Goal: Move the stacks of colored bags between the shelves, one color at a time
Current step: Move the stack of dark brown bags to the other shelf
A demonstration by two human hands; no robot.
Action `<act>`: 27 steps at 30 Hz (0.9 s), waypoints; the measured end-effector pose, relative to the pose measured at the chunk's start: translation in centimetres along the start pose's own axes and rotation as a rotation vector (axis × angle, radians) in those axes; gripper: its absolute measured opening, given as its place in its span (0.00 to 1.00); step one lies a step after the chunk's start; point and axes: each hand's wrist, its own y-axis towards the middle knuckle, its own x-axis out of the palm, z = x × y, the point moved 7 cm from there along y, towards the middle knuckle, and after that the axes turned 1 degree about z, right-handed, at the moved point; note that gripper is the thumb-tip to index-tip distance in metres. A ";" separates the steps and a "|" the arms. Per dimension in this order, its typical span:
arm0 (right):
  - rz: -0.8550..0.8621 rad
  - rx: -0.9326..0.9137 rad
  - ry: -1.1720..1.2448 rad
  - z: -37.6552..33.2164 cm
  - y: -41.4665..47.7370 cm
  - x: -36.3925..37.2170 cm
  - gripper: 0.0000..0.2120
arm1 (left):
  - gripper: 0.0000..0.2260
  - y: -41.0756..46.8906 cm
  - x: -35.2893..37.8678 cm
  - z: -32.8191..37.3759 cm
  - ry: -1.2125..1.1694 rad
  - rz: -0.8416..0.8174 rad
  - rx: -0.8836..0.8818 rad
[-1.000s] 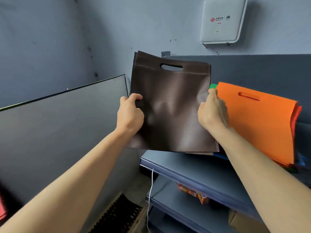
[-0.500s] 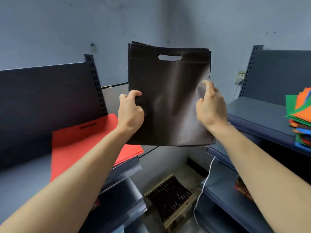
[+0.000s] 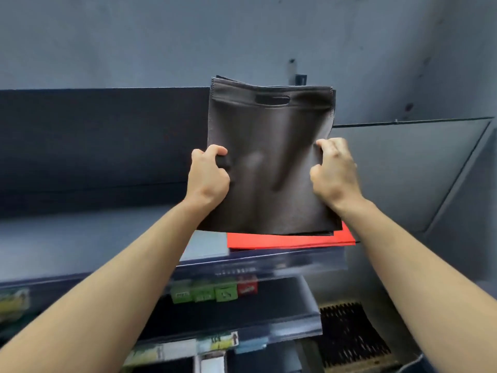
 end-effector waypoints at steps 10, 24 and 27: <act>-0.164 -0.109 0.106 -9.2 -1.5 7.8 0.18 | 0.19 -0.4 -8.1 -8.5 0.120 0.067 -0.190; -0.419 0.027 -0.056 -14.5 -4.2 19.1 0.18 | 0.18 2.2 -10.5 -21.8 0.247 -0.138 -0.333; -0.451 0.091 -0.118 -12.9 -4.6 20.2 0.18 | 0.18 2.1 -9.4 -22.8 0.269 -0.209 -0.327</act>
